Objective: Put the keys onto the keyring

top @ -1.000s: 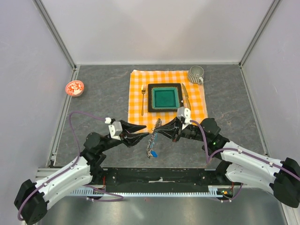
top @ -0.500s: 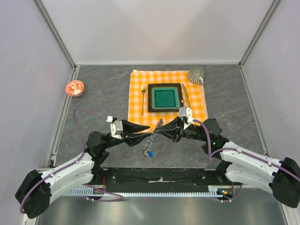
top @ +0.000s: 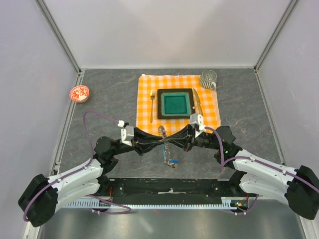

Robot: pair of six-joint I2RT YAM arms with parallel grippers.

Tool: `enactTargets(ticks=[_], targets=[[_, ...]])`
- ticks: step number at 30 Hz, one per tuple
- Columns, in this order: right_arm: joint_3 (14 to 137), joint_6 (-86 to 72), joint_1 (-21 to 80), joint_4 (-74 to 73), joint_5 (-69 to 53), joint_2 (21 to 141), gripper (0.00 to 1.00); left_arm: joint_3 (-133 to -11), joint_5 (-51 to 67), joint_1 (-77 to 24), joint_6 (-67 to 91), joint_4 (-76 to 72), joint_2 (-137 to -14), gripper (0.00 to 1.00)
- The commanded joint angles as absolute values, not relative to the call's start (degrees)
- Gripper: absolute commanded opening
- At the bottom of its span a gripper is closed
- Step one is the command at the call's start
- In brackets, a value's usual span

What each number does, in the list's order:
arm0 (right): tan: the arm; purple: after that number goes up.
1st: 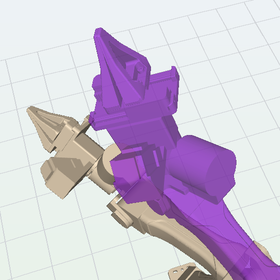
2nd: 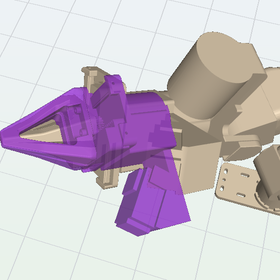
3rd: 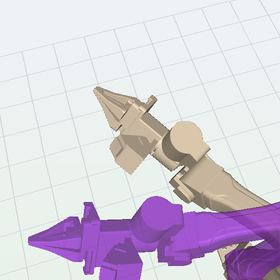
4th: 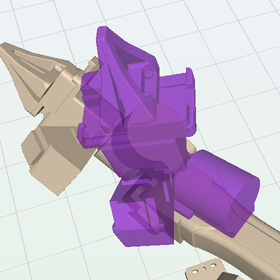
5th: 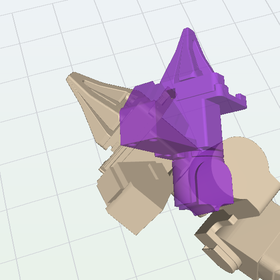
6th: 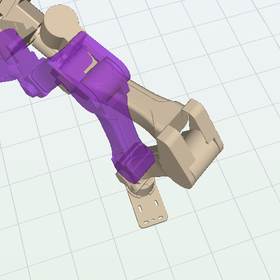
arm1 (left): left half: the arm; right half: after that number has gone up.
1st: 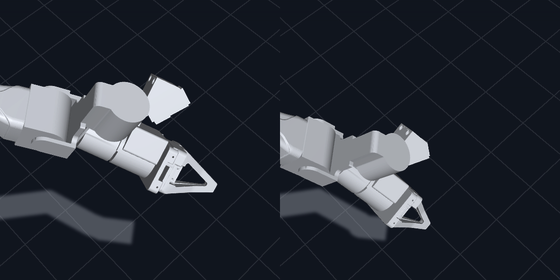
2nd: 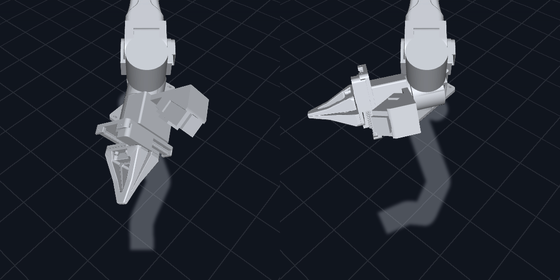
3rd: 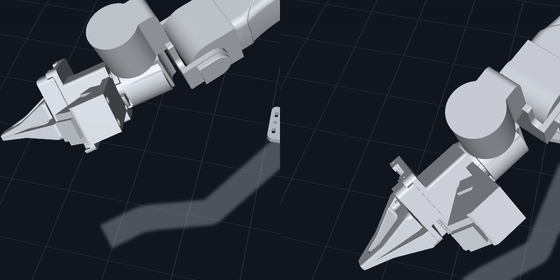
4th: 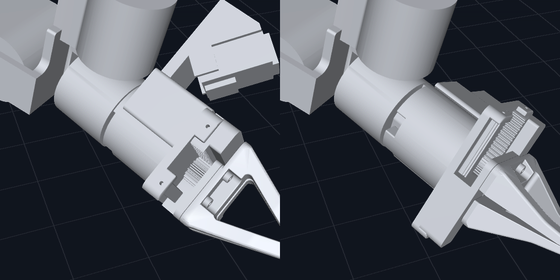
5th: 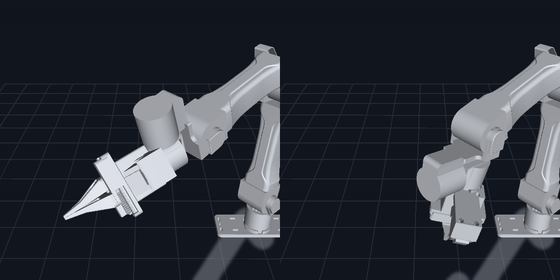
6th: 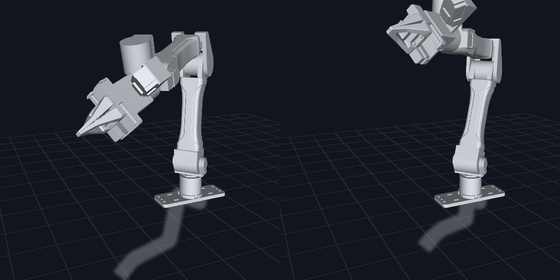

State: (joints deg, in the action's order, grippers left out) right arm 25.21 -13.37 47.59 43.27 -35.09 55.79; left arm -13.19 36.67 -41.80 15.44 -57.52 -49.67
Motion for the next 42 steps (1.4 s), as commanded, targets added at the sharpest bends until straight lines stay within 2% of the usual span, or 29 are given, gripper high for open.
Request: enactTargets(ticks=[1, 6, 14, 16, 17, 18, 20, 21, 23, 26, 27, 31, 35, 38, 42], targets=[[25.58, -14.15, 47.72, 48.95, -36.39, 56.25, 0.00, -15.64, 39.20, -42.01, 17.23, -60.73, -50.01, 0.25], [25.58, -13.54, 47.64, 48.52, -36.74, 56.60, 0.00, -16.08, 39.11, -42.01, 16.70, -59.77, -49.66, 0.03], [25.14, -13.36, 47.64, 45.36, -37.09, 56.87, 0.00, -17.14, 35.78, -42.01, 11.17, -51.43, -46.24, 0.02], [25.22, -13.19, 47.64, 43.43, -36.04, 55.99, 0.04, -17.23, 34.72, -42.01, 7.40, -46.88, -45.79, 0.02], [25.40, -12.92, 47.64, 42.20, -35.60, 55.64, 0.08, -17.31, 33.93, -42.01, 5.90, -45.54, -45.27, 0.02], [26.10, -12.66, 47.64, 38.79, -35.25, 54.50, 0.23, -17.23, 33.49, -42.01, 2.50, -43.87, -45.18, 0.02], [27.06, -11.17, 47.72, 31.78, -32.53, 53.53, 0.40, -16.53, 31.92, -41.92, 0.18, -41.05, -45.44, 0.02], [28.38, -10.81, 47.64, 29.03, -31.04, 52.39, 0.54, -16.18, 31.56, -41.92, -2.96, -40.87, -45.96, 0.02], [29.87, -9.68, 47.64, 20.88, -26.12, 51.16, 0.66, -15.21, 31.64, -42.01, -4.82, -40.87, -46.23, 0.02], [33.47, -11.32, 47.64, 9.73, -14.80, 48.70, 0.88, -14.50, 31.38, -42.01, -8.43, -39.47, -45.88, 0.02], [35.92, -11.77, 47.55, 6.80, -12.42, 47.73, 0.98, -14.41, 31.38, -42.01, -9.57, -38.77, -45.27, 0.02], [42.17, -13.97, 47.29, -5.86, -0.56, 47.28, 0.98, -12.75, 29.89, -42.01, -12.04, -37.27, -44.91, 0.02], [49.73, -14.76, 45.80, -20.87, 10.97, 52.36, 0.98, -14.23, 28.30, -42.01, -12.13, -32.53, -44.39, 0.02], [54.66, -15.47, 42.99, -28.01, 17.30, 56.93, 0.98, -14.41, 28.92, -42.10, -10.38, -31.90, -43.77, 0.02], [57.48, -17.84, 33.70, -33.04, 22.49, 60.64, 0.98, -14.33, 26.72, -42.19, -9.23, -31.20, -44.30, 0.02]])
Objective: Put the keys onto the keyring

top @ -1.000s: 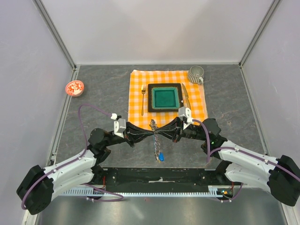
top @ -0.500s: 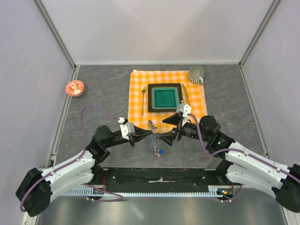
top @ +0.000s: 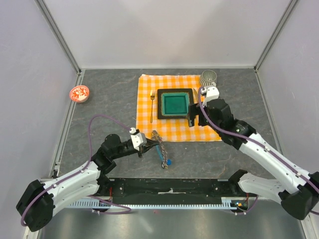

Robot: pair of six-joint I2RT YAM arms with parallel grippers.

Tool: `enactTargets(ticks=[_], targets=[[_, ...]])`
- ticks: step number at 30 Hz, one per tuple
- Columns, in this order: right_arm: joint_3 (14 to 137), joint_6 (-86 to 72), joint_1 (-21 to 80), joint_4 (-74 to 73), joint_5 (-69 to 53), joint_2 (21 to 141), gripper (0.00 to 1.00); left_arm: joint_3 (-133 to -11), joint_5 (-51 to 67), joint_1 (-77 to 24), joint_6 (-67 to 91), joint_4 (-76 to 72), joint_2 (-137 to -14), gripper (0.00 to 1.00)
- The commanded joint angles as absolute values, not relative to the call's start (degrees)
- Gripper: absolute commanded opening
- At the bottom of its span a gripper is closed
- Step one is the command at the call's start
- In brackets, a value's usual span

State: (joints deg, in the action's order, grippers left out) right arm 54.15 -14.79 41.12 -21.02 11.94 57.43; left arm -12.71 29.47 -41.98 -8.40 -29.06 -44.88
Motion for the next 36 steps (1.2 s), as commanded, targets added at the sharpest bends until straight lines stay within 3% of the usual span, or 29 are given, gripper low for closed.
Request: enactTargets(ticks=[1, 13, 21, 31, 36], targets=[[57.48, -18.10, 31.57, -33.57, 23.98, 61.17, 0.97, -14.41, 25.67, -42.27, -9.23, -30.33, -44.47, 0.02], [57.39, -16.53, 1.68, -30.86, 21.19, 75.67, 0.84, -14.41, 17.23, -43.24, -9.84, -26.37, -41.49, 0.02], [51.42, -0.46, -11.22, -23.12, 7.95, 78.58, 0.65, -14.41, 13.71, -45.26, -11.07, -24.61, -39.64, 0.02], [43.59, 9.93, -18.63, -16.35, -6.59, 80.59, 0.57, -14.15, 11.69, -46.23, -11.87, -24.35, -38.41, 0.02], [44.65, 10.28, -20.65, -16.08, -7.39, 82.97, 0.41, -14.33, 11.43, -46.49, -12.22, -24.17, -38.58, 0.02]])
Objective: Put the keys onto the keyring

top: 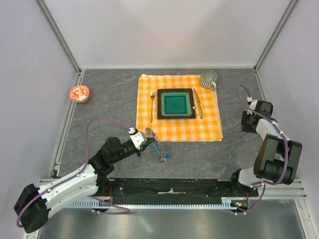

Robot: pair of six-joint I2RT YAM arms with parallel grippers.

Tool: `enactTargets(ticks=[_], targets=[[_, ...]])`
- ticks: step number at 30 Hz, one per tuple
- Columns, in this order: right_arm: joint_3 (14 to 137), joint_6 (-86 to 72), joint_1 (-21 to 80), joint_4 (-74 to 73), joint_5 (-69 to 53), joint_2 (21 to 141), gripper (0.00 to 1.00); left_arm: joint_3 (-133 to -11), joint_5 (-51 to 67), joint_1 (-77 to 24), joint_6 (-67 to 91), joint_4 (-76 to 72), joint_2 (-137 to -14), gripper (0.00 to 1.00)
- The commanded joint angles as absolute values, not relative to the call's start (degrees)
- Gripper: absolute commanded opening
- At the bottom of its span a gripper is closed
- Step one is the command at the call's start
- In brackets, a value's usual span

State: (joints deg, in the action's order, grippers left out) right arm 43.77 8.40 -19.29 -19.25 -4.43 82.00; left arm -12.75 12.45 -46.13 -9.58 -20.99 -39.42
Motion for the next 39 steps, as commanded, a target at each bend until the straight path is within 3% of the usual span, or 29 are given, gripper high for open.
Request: enactTargets(ticks=[1, 3, 32, 39], targets=[[44.65, 10.46, -20.74, -16.17, -7.12, 83.06, 0.38, -14.41, 11.43, -46.58, -12.13, -24.08, -38.76, 0.02], [44.65, 10.63, -20.83, -16.26, -6.86, 83.41, 0.31, -14.59, 11.43, -46.58, -12.13, -23.56, -38.85, 0.02], [46.85, 12.22, -21.53, -15.12, -6.06, 86.66, 0.30, -15.29, 11.69, -46.67, -12.13, -22.68, -39.81, 0.02], [47.20, 12.13, -21.53, -15.03, -6.50, 87.54, 0.26, -15.38, 11.95, -46.76, -12.13, -22.59, -39.81, 0.02]])
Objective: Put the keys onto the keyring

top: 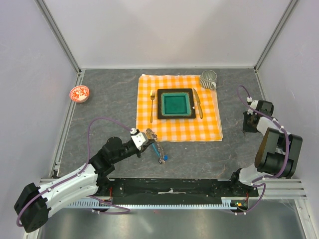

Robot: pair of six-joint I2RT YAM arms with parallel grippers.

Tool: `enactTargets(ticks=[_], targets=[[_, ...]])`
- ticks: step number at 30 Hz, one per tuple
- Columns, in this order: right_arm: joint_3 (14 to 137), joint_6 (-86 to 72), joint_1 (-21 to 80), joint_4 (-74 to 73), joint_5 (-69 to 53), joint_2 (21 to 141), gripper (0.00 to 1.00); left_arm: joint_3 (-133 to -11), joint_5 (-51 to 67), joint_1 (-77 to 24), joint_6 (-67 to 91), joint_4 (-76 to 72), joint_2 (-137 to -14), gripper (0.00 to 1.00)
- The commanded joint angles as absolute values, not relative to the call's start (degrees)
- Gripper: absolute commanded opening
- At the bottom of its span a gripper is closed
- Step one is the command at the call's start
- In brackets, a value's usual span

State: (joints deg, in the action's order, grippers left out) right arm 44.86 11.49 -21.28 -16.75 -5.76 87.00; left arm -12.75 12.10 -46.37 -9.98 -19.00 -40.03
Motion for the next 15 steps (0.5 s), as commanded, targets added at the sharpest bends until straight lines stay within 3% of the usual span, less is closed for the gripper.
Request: enactTargets(ticks=[1, 15], targets=[[47.37, 12.13, -21.53, -15.03, -6.68, 87.89, 0.25, -15.38, 11.87, -46.67, -12.04, -22.50, -39.81, 0.02], [47.99, 12.13, -21.62, -15.03, -7.38, 89.38, 0.20, -15.56, 12.13, -46.76, -11.95, -22.24, -39.64, 0.02]])
